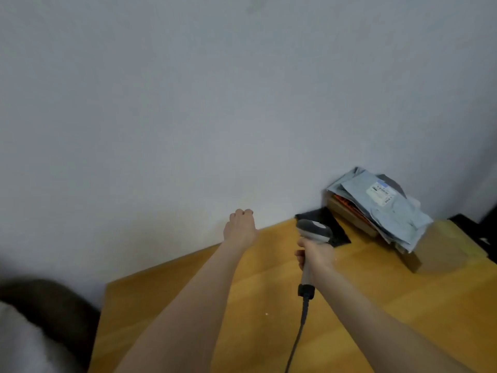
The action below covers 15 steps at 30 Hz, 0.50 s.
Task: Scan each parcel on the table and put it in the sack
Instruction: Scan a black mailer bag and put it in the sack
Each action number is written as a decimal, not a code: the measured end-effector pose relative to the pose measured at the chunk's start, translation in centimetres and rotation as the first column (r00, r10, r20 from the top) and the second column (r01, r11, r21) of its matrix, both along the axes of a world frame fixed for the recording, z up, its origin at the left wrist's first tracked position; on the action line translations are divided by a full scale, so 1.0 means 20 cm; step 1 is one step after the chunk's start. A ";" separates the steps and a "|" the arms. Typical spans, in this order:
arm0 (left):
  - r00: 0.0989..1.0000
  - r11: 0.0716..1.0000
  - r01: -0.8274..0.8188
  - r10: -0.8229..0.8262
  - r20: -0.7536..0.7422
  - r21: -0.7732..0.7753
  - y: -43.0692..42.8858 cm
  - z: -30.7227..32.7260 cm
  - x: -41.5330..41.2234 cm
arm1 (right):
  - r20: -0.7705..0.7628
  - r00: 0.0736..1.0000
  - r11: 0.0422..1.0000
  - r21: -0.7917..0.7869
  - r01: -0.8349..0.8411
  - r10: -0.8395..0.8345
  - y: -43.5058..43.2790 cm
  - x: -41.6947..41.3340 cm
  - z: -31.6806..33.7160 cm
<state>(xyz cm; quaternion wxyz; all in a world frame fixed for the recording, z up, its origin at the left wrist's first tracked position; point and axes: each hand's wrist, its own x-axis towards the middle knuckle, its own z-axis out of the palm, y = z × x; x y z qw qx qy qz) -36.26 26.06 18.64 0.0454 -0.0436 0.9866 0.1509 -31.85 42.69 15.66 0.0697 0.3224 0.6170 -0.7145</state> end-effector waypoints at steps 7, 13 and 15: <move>0.972 0.984 0.179 -0.175 0.158 -0.010 0.65 -0.45 -0.28 | 0.076 0.989 0.990 0.075 0.123 -0.128 0.58 -0.24 -0.26; 0.940 0.966 0.250 -0.258 0.224 0.064 0.96 -0.82 -0.48 | 0.128 0.976 0.983 0.068 0.171 -0.179 0.80 -0.39 -0.50; 0.936 0.960 0.272 -0.279 0.214 0.063 1.02 -0.92 -0.56 | 0.136 0.974 0.982 0.077 0.172 -0.181 0.83 -0.44 -0.57</move>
